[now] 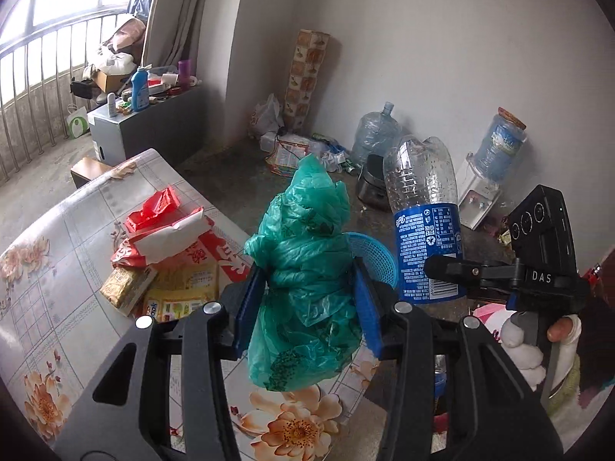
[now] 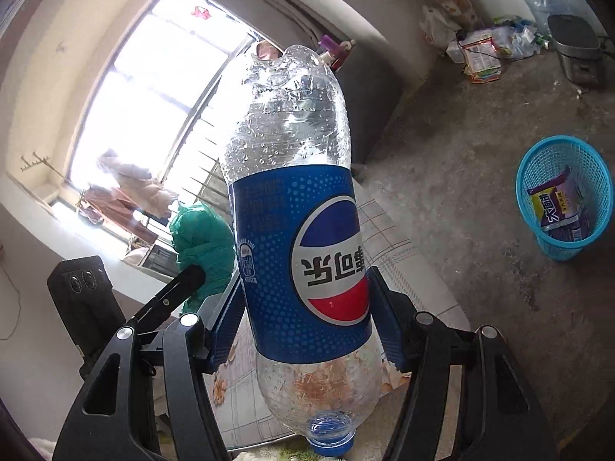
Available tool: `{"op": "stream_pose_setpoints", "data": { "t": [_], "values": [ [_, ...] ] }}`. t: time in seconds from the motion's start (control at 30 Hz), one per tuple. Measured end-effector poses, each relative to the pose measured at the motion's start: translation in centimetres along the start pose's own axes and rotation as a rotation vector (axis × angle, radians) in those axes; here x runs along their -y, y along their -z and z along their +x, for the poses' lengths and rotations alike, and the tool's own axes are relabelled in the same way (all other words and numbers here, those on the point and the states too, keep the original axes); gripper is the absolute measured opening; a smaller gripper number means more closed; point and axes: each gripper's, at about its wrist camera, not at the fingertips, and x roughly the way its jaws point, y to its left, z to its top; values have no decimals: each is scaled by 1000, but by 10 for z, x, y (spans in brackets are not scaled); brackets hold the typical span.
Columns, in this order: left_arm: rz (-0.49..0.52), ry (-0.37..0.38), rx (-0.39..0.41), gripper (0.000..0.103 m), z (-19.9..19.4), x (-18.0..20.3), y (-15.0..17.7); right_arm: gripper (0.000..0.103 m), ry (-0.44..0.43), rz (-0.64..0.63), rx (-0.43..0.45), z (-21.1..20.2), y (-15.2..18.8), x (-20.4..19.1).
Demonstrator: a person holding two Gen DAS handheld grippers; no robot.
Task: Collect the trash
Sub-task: 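Lift the green bag and Pepsi bottle and carry both to the blue basket, then open both grippers to drop the bag and bottle into the basket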
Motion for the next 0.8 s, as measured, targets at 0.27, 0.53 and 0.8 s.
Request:
{"op": "stream_pose_setpoints", "data": {
  "t": [0.27,0.53,0.8],
  "values": [
    [77,180,-210,43,150,69,-59,61,-2,359,177,-47,-24,132],
    [119,187,-438,44,324,118,-65,61,-10,749,168,3,-42,278],
    [54,129,-505,60,430,125,-56,68,65,1131,58,92,-50,439]
  ]
}}
